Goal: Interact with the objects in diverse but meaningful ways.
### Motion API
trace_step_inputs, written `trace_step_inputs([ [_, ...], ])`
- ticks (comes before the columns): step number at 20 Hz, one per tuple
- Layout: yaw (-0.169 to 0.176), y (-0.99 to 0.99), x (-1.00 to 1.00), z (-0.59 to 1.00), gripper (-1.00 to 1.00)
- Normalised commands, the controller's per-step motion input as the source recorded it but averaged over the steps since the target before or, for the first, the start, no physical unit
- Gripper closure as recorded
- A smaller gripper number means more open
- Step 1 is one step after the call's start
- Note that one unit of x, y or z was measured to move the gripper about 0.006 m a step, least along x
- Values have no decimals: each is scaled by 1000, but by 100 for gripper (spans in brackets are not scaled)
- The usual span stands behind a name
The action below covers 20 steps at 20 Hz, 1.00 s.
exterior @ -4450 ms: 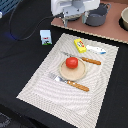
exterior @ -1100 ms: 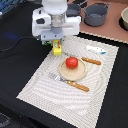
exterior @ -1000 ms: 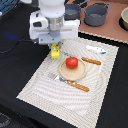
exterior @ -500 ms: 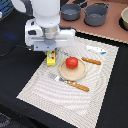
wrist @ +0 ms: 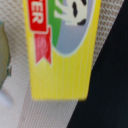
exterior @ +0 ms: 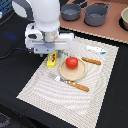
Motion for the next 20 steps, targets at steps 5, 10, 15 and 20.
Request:
trace_step_inputs([
  [5,17,451,-526,667,-100],
  [10,23,647,-815,17,-100],
  [15,16,641,-825,-30,-100],
  [20,0,496,-879,209,-100],
])
